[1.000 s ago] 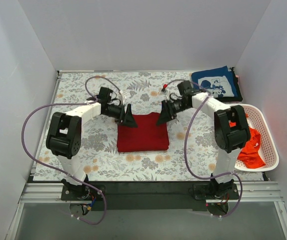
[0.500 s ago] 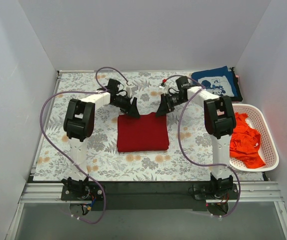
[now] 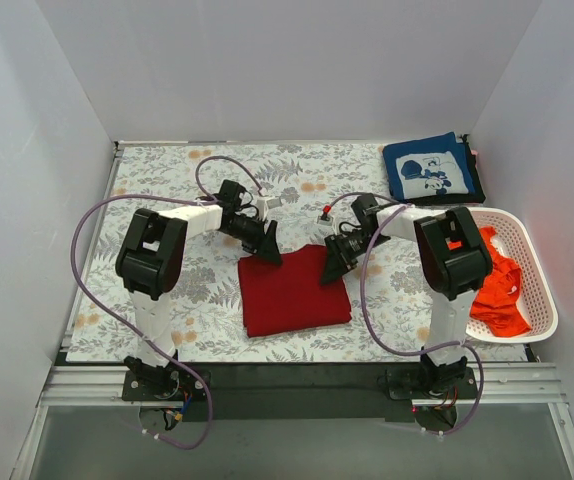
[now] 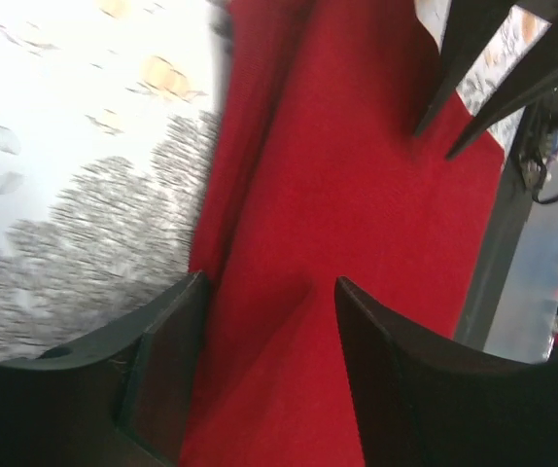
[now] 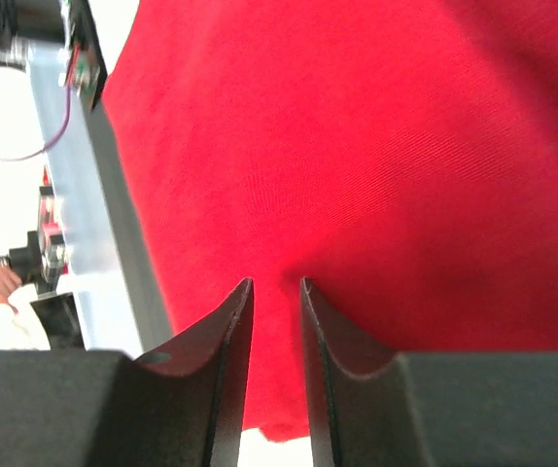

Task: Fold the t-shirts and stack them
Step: Fold the tshirt

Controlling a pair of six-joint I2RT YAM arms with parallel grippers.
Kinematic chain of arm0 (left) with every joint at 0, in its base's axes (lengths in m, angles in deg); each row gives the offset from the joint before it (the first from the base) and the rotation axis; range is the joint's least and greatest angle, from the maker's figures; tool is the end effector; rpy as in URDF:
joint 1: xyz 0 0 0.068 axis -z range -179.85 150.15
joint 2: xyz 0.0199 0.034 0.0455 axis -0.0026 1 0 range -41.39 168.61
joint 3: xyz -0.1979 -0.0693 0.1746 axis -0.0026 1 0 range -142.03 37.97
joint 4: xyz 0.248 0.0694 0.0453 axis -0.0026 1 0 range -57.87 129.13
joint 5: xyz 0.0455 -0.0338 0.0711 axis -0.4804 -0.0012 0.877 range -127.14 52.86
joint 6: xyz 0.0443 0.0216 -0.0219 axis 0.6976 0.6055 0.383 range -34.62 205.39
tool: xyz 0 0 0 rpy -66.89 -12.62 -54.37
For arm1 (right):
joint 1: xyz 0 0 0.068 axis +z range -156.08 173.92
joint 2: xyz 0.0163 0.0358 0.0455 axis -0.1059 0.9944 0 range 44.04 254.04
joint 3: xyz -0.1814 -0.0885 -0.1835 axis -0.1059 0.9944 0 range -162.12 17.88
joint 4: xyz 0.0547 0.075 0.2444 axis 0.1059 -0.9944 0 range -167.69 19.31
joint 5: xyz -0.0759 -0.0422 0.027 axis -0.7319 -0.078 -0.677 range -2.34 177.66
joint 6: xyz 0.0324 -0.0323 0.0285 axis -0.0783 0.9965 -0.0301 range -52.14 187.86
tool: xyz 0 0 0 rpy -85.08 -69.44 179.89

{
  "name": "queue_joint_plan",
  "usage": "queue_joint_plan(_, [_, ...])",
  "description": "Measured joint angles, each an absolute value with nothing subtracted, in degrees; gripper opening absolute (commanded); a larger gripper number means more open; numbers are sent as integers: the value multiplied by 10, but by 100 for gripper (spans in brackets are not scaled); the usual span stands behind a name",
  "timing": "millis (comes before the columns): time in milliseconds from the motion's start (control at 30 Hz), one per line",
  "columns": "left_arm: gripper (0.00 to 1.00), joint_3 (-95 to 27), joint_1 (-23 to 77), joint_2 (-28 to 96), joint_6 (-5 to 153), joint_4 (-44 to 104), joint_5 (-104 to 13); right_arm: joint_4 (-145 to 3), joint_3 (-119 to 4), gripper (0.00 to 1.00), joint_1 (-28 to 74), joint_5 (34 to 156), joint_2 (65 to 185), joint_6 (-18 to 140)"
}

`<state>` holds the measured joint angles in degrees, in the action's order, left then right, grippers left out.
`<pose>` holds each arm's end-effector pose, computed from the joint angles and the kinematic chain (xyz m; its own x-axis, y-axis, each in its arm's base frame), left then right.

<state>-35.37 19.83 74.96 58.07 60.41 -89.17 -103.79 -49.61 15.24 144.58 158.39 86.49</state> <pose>0.3560 -0.1571 0.1360 -0.9967 0.0567 0.0575 -0.0135 0.5853 -0.8107 0.3213 0.1573 0.1243 -0.7624 -0.4846 -0.4288 -0.6100 0.3172 0.7261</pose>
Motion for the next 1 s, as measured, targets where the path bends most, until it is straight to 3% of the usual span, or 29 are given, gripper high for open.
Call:
queue_joint_plan(300, [57,-351,232,719,593,604,-890,-1081,-521,36,163,1494,1500,886])
queue_joint_plan(667, [56,-398,247,768,612,589,-873,-1079,-735,36,95,1525,1630,853])
queue_joint_plan(1000, [40,-407,254,783,633,588,-875,-1082,-787,36,93,1523,1699,843])
